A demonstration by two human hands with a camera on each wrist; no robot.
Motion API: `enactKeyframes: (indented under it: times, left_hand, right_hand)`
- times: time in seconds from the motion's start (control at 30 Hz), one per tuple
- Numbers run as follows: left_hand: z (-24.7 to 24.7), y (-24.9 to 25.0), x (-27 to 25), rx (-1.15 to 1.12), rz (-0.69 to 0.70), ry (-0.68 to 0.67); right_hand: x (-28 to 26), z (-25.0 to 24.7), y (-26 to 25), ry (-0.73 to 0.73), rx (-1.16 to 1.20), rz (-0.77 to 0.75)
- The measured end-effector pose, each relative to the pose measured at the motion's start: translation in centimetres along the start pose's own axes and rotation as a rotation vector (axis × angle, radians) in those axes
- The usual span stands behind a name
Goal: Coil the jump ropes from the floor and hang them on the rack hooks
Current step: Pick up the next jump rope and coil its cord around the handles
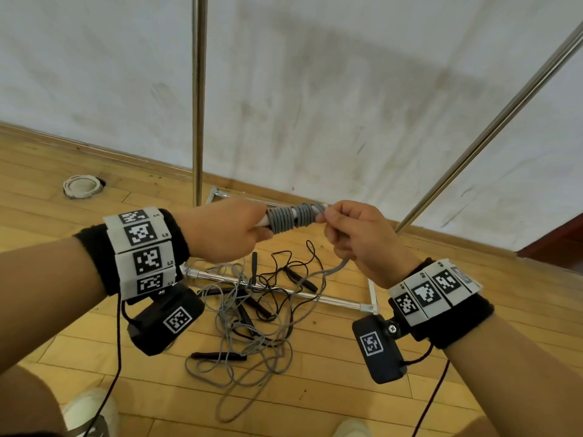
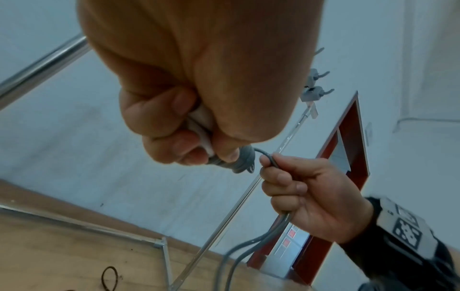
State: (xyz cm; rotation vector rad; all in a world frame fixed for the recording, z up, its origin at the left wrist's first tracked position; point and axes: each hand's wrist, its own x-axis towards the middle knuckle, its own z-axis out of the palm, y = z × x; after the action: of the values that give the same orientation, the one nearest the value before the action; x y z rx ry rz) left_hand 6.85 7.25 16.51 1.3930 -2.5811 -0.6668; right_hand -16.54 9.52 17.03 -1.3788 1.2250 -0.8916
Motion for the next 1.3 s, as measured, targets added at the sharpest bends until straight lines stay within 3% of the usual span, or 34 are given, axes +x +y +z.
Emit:
enactKeyframes:
  times: [0.13, 0.3, 0.53, 0.73, 0.93, 1.1, 1.2, 1.3]
  left_hand:
    - [-0.6, 0.0, -0.1, -0.062, 0.013, 0.095]
    - [-0.7, 0.2, -0.7, -0.142, 0.057, 0.084]
    - [-1.4, 0.0, -1.4, -0.282, 0.086, -0.014]
    - [-1.5, 0.0, -1.8, -0.357, 0.084, -0.103]
    - [-1.9, 0.7, -2.2, -0.375, 0.138, -0.194]
    - [-1.5, 1.0, -2.4, -0.307, 0.158, -0.259]
    - [-1.1, 1.2, -2.3, -0.258, 0.167, -0.297]
    - [-0.8, 1.3, -2.3, -0.160, 0.170, -0.342]
  right_hand:
    - [-0.7, 0.7, 0.2, -0.123, 0.141, -0.032]
    - [-1.2, 0.7, 1.4, -0.126, 0.158, -0.003]
    - [-0.8, 0.7, 2.9, -0.144, -0.034, -0.024]
    - [-0.6, 0.0, 3.0, -0.348, -0.028, -0.064]
    - [-0.7, -1.0, 2.4, -0.278, -0.043, -0.055]
    - [-0.7, -2.0, 2.5, -0.176, -0.568, -0.140]
    - [-0.3, -2.3, 2.8, -0.226, -0.930, -0.159]
    - [0.3, -2.3, 2.8, -0.204, -0.970, -0.099]
